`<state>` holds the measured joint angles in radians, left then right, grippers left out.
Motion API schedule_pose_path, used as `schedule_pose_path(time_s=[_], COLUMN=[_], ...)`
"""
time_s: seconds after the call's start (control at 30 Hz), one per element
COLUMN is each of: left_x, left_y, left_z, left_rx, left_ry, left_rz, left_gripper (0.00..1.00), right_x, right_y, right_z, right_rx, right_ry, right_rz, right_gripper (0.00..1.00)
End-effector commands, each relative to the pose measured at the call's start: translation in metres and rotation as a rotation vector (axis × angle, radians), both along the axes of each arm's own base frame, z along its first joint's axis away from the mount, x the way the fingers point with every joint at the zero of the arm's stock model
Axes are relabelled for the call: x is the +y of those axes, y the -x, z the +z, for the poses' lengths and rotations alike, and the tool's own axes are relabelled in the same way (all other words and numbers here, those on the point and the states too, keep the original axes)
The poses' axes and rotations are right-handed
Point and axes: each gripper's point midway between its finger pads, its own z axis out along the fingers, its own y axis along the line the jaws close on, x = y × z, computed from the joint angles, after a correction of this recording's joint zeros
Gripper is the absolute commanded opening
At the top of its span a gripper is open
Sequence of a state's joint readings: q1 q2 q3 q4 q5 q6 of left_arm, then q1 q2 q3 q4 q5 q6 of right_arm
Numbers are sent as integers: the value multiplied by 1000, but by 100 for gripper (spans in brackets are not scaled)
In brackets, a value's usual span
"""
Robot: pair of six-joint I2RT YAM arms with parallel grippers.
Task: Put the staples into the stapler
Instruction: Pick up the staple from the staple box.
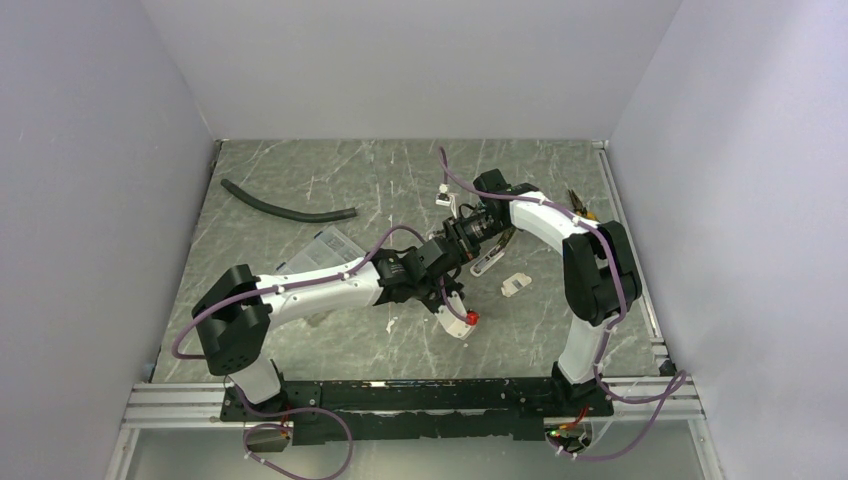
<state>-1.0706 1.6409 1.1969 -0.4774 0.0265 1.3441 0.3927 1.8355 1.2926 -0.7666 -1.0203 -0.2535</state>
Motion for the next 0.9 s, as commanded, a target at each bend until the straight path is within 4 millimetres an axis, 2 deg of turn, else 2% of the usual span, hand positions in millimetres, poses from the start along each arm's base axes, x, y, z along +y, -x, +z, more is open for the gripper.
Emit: schedule_pose_path(time_s=[0.0,0.07,0.13,0.33,0.47,0.63,0.77,0.87], left_x=[5,7,9,17,17,24,24,16], left_y=[0,4,9,18,22,10,5,7], left_z=[9,9,8,12,35,72,94,109], left_rx=[-2,25,47,164,349,620,836,1040], left_ry=[22,33,44,104,245,481,628,690], left_rz=[30,33,35,74,122,234,308,339], left_gripper=[12,11,11,11,12,14,14,14], right_x=[-2,-4,-6,-22,-44,-65,-65,-60], right_y=[3,1,-2,-15,-27,-36,-32,-31], right_z=[21,25,31,44,55,75,93,110], right_rx=[-60,-75,-87,-120,-158,-360,-545,-665], right_ry=[-17,-21,-26,-42,-85,-144,-202,-253], right_rz=[19,18,9,-34,-86,-131,-140,-143], right_gripper=[24,35,41,45,45,45,46,47])
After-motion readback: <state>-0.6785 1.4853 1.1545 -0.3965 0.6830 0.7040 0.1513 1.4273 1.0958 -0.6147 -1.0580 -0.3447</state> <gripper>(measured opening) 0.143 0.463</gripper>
